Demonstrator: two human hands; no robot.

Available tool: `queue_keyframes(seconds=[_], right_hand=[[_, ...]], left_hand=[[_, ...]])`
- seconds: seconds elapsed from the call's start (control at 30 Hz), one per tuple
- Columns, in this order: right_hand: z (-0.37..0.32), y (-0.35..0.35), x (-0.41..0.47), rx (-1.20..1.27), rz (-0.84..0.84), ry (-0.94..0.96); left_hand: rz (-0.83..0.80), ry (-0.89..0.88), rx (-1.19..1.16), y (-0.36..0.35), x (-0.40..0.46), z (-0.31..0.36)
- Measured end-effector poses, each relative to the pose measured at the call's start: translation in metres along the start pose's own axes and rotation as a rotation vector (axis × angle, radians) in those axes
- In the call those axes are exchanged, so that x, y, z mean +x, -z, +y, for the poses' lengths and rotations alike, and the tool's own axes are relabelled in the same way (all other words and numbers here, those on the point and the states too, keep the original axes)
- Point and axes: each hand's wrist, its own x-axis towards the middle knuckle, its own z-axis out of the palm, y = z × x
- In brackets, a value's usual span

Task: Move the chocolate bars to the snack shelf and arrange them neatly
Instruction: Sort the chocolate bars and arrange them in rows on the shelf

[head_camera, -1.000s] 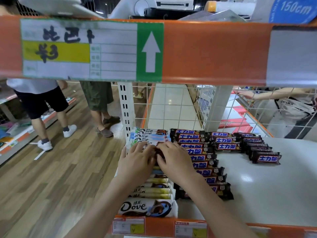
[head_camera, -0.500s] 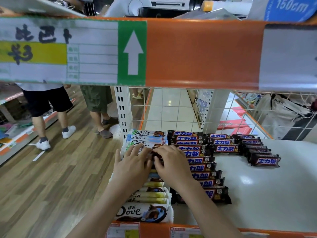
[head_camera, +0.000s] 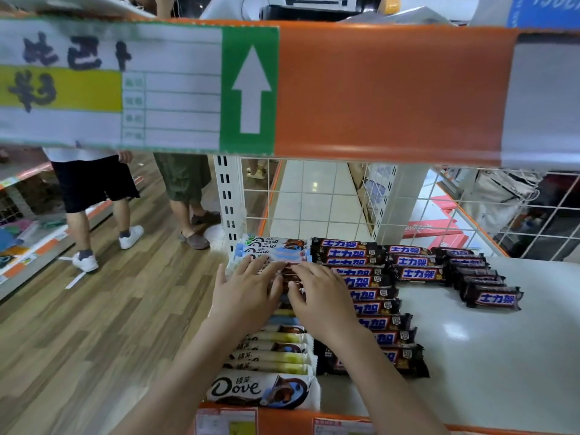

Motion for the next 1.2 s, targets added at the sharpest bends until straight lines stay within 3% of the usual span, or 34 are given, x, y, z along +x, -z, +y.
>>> queue_keyframes(seconds=[0.63, 1.07, 1.2], right_hand=[[0.0, -0.001, 0.0, -0.027, -0.001, 0.011], [-0.004, 0.006, 0.014, -0.126, -0.134, -0.057], [-0.005, 0.002, 0.017, -0.145, -0.093, -0.043]], left_hand=[[0.004, -0.001, 0.018, -0.003, 0.0, -0.001], [-0.068, -0.033, 0.034, 0.006, 0.013, 0.002], [-0.004, -0.028, 0.013, 0.001, 0.011, 0.002]])
